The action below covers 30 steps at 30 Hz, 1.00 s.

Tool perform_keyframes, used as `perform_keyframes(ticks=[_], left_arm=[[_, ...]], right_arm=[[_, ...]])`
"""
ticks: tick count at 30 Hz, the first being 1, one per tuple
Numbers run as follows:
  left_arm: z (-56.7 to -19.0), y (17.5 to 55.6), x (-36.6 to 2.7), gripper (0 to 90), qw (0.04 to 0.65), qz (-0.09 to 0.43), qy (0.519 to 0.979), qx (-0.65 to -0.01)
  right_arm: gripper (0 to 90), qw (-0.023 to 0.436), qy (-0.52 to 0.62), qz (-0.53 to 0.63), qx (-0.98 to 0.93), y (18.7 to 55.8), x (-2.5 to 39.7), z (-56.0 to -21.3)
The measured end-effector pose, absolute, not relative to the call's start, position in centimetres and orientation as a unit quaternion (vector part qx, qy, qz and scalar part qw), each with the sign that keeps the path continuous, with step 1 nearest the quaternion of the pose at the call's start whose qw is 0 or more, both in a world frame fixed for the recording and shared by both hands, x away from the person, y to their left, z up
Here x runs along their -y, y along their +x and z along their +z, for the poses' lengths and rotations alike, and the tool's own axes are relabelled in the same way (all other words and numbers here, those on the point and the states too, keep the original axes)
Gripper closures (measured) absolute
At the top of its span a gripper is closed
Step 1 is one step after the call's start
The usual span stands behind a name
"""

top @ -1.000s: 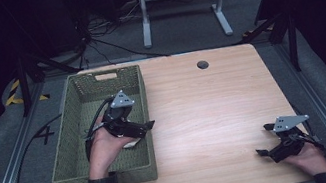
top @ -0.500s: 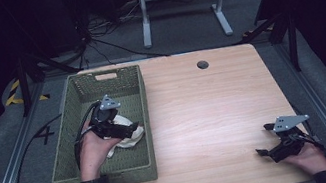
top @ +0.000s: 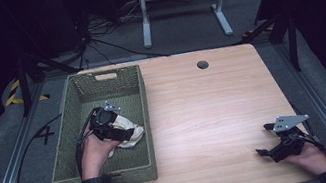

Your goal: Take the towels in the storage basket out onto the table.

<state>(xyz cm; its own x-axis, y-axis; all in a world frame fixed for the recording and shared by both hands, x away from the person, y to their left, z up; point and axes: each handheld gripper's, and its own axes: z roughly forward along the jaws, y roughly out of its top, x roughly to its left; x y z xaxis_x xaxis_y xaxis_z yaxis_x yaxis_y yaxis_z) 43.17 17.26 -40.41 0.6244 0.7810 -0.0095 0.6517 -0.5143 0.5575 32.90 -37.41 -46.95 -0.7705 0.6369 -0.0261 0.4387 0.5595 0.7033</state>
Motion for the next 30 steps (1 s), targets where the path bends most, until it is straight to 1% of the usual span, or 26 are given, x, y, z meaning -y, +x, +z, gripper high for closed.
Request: perform_keyframes(ticks=[8, 17, 22, 26, 29, 30], left_arm=[[-42.2, 44.0, -17.5, 4.6, 0.21, 0.105, 0.859, -0.454], [-43.6, 44.5, -17.6, 6.2, 0.182, 0.075, 0.86, -0.471], [-44.0, 44.5, -17.4, 6.5, 0.172, 0.073, 0.862, -0.471], [-43.9, 44.3, -17.2, 12.8, 0.16, 0.082, 0.865, -0.468], [-43.6, 44.2, -17.3, 23.3, 0.157, 0.087, 0.863, -0.472], [-43.3, 44.1, -17.3, 29.1, 0.157, 0.089, 0.864, -0.47]], right_arm=[[0.0, 0.14, 0.307, 0.354, -0.872, 32.9, 37.4, -47.0], [0.0, 0.139, 0.304, 0.355, -0.873, 32.8, 37.4, -47.0], [0.0, 0.139, 0.305, 0.355, -0.873, 32.8, 37.4, -47.0], [0.0, 0.139, 0.304, 0.355, -0.873, 32.8, 37.4, -47.0], [0.0, 0.139, 0.304, 0.355, -0.873, 32.8, 37.4, -47.0], [0.0, 0.139, 0.305, 0.355, -0.873, 32.8, 37.4, -47.0]])
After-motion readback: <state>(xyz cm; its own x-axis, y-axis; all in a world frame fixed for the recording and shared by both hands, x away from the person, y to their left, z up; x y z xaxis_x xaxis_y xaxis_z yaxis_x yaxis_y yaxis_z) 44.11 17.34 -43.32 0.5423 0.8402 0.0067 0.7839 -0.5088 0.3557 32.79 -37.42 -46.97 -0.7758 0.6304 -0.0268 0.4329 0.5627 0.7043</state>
